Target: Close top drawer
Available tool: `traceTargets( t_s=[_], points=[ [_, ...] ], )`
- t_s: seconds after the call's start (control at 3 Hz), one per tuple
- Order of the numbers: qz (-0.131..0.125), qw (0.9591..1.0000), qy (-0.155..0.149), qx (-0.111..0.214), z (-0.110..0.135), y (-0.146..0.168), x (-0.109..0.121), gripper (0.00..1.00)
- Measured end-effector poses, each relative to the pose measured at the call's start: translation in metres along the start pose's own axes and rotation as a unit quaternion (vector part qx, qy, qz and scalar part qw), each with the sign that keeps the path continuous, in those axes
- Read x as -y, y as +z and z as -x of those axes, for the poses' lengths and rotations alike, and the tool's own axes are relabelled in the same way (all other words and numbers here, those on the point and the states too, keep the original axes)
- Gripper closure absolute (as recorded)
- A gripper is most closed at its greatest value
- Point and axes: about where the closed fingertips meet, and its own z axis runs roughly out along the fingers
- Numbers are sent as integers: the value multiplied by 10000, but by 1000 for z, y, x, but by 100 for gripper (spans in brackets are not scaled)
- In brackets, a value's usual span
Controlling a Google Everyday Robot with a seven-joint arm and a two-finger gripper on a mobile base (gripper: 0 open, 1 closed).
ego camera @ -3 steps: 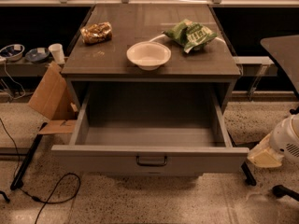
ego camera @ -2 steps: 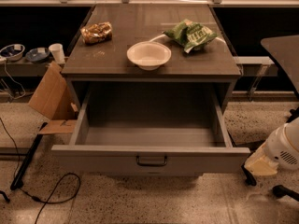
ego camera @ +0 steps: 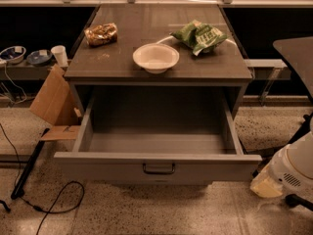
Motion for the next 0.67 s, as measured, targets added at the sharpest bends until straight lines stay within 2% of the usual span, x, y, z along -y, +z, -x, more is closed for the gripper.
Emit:
traceTargets(
  t_s=[0.33, 0.67],
  points=[
    [72, 9995, -294, -10, 9, 16, -7, 100],
    [121, 9975, -690, 13, 31, 31, -9, 100]
  ],
)
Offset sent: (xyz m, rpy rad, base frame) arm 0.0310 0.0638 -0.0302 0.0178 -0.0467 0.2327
